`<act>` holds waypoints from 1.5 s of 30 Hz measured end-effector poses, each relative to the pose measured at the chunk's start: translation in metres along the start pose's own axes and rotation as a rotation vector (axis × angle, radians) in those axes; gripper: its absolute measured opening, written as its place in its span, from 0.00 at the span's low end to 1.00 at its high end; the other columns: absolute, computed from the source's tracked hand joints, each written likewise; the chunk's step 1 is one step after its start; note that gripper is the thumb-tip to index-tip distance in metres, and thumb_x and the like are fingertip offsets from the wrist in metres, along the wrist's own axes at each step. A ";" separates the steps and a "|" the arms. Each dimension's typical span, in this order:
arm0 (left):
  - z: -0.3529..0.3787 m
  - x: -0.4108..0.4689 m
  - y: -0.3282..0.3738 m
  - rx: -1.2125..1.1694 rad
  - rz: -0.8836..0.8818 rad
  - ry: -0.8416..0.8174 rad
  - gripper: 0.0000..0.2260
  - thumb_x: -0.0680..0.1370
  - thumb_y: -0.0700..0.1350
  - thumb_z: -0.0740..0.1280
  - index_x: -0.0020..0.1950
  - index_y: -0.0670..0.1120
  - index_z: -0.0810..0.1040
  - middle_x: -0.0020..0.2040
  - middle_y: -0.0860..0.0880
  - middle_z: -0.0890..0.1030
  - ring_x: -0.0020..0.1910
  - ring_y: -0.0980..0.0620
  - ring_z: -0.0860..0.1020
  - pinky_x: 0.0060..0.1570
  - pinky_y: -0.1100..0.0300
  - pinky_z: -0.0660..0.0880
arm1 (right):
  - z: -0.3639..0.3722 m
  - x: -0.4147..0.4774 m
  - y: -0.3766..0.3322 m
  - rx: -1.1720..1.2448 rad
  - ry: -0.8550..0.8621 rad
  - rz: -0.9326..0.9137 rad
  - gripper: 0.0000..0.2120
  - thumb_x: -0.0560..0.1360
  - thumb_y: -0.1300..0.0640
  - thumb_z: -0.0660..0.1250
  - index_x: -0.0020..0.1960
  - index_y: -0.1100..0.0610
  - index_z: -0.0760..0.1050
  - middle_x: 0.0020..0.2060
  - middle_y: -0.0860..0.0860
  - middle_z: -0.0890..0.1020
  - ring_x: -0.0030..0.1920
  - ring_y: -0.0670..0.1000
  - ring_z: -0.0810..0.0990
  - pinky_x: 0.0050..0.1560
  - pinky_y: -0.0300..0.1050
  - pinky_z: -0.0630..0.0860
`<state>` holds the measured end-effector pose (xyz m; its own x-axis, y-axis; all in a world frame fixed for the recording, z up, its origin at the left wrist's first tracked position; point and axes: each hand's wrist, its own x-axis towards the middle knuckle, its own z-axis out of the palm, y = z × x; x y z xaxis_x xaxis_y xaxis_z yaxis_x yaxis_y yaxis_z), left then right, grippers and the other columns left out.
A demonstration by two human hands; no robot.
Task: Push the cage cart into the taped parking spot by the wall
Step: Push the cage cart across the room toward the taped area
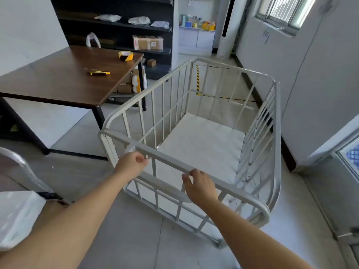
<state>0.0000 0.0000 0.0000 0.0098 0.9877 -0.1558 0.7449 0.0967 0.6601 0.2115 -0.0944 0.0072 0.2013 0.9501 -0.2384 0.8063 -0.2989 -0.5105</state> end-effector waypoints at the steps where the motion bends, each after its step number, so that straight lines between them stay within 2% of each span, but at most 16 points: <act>1: 0.000 0.001 -0.003 0.062 0.026 -0.012 0.11 0.75 0.53 0.65 0.52 0.47 0.79 0.52 0.50 0.80 0.50 0.50 0.76 0.49 0.55 0.73 | 0.004 0.000 0.001 -0.036 -0.017 0.005 0.22 0.79 0.42 0.51 0.64 0.55 0.69 0.61 0.55 0.74 0.63 0.57 0.70 0.61 0.52 0.68; 6: 0.005 0.013 -0.023 0.301 0.164 -0.070 0.18 0.75 0.54 0.66 0.60 0.46 0.76 0.59 0.46 0.76 0.57 0.47 0.74 0.55 0.53 0.72 | 0.029 0.003 0.014 -0.145 -0.056 -0.005 0.24 0.80 0.42 0.50 0.68 0.55 0.65 0.66 0.53 0.72 0.67 0.55 0.66 0.64 0.51 0.66; 11: 0.006 0.025 -0.043 0.401 0.207 -0.261 0.26 0.74 0.59 0.65 0.68 0.48 0.70 0.68 0.48 0.71 0.66 0.48 0.68 0.64 0.51 0.67 | 0.047 0.002 0.019 -0.285 -0.069 -0.060 0.22 0.80 0.43 0.48 0.65 0.55 0.68 0.60 0.52 0.75 0.63 0.55 0.70 0.63 0.49 0.65; 14: 0.006 0.033 -0.051 0.464 0.235 -0.342 0.29 0.72 0.62 0.65 0.69 0.49 0.69 0.68 0.50 0.71 0.66 0.50 0.68 0.65 0.51 0.66 | 0.054 0.004 0.021 -0.335 -0.046 -0.093 0.23 0.80 0.42 0.46 0.62 0.54 0.69 0.58 0.52 0.77 0.61 0.55 0.71 0.64 0.48 0.63; 16: 0.006 0.037 -0.054 0.530 0.275 -0.364 0.30 0.72 0.63 0.66 0.69 0.50 0.70 0.65 0.51 0.74 0.64 0.51 0.69 0.64 0.53 0.66 | 0.057 0.004 0.023 -0.372 -0.044 -0.113 0.33 0.77 0.37 0.35 0.61 0.53 0.71 0.56 0.52 0.78 0.62 0.56 0.71 0.69 0.50 0.57; 18: 0.007 0.039 -0.054 0.578 0.332 -0.351 0.29 0.72 0.63 0.65 0.68 0.50 0.71 0.60 0.52 0.76 0.61 0.51 0.71 0.62 0.55 0.67 | 0.061 0.005 0.025 -0.399 -0.057 -0.152 0.49 0.64 0.33 0.20 0.59 0.53 0.71 0.55 0.52 0.79 0.63 0.56 0.70 0.73 0.54 0.48; 19: 0.007 0.039 -0.053 0.607 0.358 -0.342 0.27 0.73 0.63 0.65 0.68 0.50 0.71 0.58 0.52 0.77 0.60 0.51 0.71 0.61 0.56 0.67 | 0.062 0.007 0.026 -0.397 -0.063 -0.159 0.54 0.59 0.33 0.16 0.59 0.53 0.71 0.55 0.52 0.79 0.64 0.56 0.70 0.74 0.56 0.45; 21: 0.006 0.041 -0.050 0.662 0.394 -0.344 0.24 0.73 0.62 0.64 0.65 0.52 0.73 0.54 0.53 0.78 0.60 0.50 0.72 0.58 0.56 0.68 | 0.063 0.009 0.029 -0.417 -0.077 -0.176 0.56 0.57 0.34 0.13 0.58 0.53 0.71 0.54 0.52 0.79 0.63 0.56 0.70 0.74 0.57 0.43; 24: 0.004 0.044 -0.047 0.717 0.422 -0.378 0.17 0.74 0.63 0.63 0.56 0.54 0.77 0.46 0.55 0.77 0.54 0.51 0.73 0.53 0.55 0.71 | 0.063 0.010 0.031 -0.446 -0.080 -0.218 0.51 0.61 0.34 0.16 0.56 0.54 0.70 0.52 0.53 0.79 0.61 0.57 0.72 0.74 0.56 0.43; 27: 0.004 0.048 -0.048 0.738 0.435 -0.390 0.16 0.73 0.63 0.62 0.51 0.53 0.77 0.44 0.55 0.77 0.51 0.52 0.73 0.49 0.55 0.72 | 0.063 0.012 0.031 -0.439 -0.077 -0.239 0.47 0.64 0.35 0.20 0.55 0.54 0.71 0.51 0.53 0.79 0.59 0.57 0.72 0.74 0.55 0.47; 32: 0.010 0.049 -0.049 0.756 0.436 -0.365 0.17 0.74 0.63 0.61 0.50 0.51 0.75 0.46 0.55 0.77 0.54 0.51 0.70 0.50 0.55 0.72 | 0.060 0.016 0.034 -0.419 -0.045 -0.293 0.49 0.63 0.34 0.17 0.52 0.54 0.71 0.48 0.53 0.79 0.55 0.57 0.74 0.71 0.55 0.54; 35: 0.014 0.051 -0.044 0.800 0.458 -0.362 0.18 0.75 0.63 0.60 0.51 0.49 0.74 0.50 0.53 0.77 0.56 0.49 0.70 0.50 0.57 0.68 | 0.059 0.019 0.037 -0.451 -0.036 -0.307 0.45 0.66 0.35 0.20 0.51 0.54 0.71 0.46 0.53 0.80 0.53 0.57 0.74 0.70 0.54 0.56; 38: 0.017 0.054 -0.040 0.835 0.480 -0.366 0.18 0.76 0.62 0.59 0.51 0.49 0.72 0.51 0.52 0.77 0.57 0.49 0.70 0.60 0.55 0.65 | 0.061 0.028 0.044 -0.456 -0.016 -0.308 0.42 0.70 0.35 0.24 0.47 0.54 0.73 0.42 0.53 0.80 0.49 0.57 0.76 0.67 0.55 0.61; 40: 0.020 0.057 -0.038 0.868 0.513 -0.379 0.18 0.76 0.62 0.57 0.52 0.49 0.71 0.52 0.52 0.77 0.57 0.49 0.71 0.68 0.53 0.60 | 0.063 0.033 0.054 -0.514 0.052 -0.298 0.35 0.76 0.37 0.31 0.40 0.52 0.73 0.34 0.49 0.80 0.41 0.54 0.78 0.61 0.54 0.71; 42: 0.024 0.060 -0.035 0.886 0.540 -0.386 0.18 0.77 0.62 0.56 0.53 0.49 0.71 0.53 0.51 0.76 0.57 0.49 0.70 0.66 0.55 0.61 | 0.064 0.036 0.061 -0.567 0.175 -0.285 0.28 0.79 0.39 0.39 0.33 0.48 0.70 0.26 0.45 0.75 0.31 0.50 0.76 0.51 0.49 0.76; 45: 0.032 0.064 -0.026 0.909 0.569 -0.404 0.19 0.78 0.61 0.54 0.56 0.48 0.70 0.56 0.51 0.74 0.59 0.49 0.68 0.61 0.58 0.62 | 0.063 0.045 0.072 -0.546 0.276 -0.336 0.26 0.79 0.40 0.42 0.30 0.48 0.68 0.23 0.44 0.73 0.28 0.49 0.74 0.49 0.47 0.65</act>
<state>0.0023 0.0564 -0.0506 0.5908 0.7326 -0.3379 0.7689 -0.6382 -0.0394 0.2437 -0.0788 -0.0921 -0.0323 0.9928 0.1150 0.9993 0.0342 -0.0146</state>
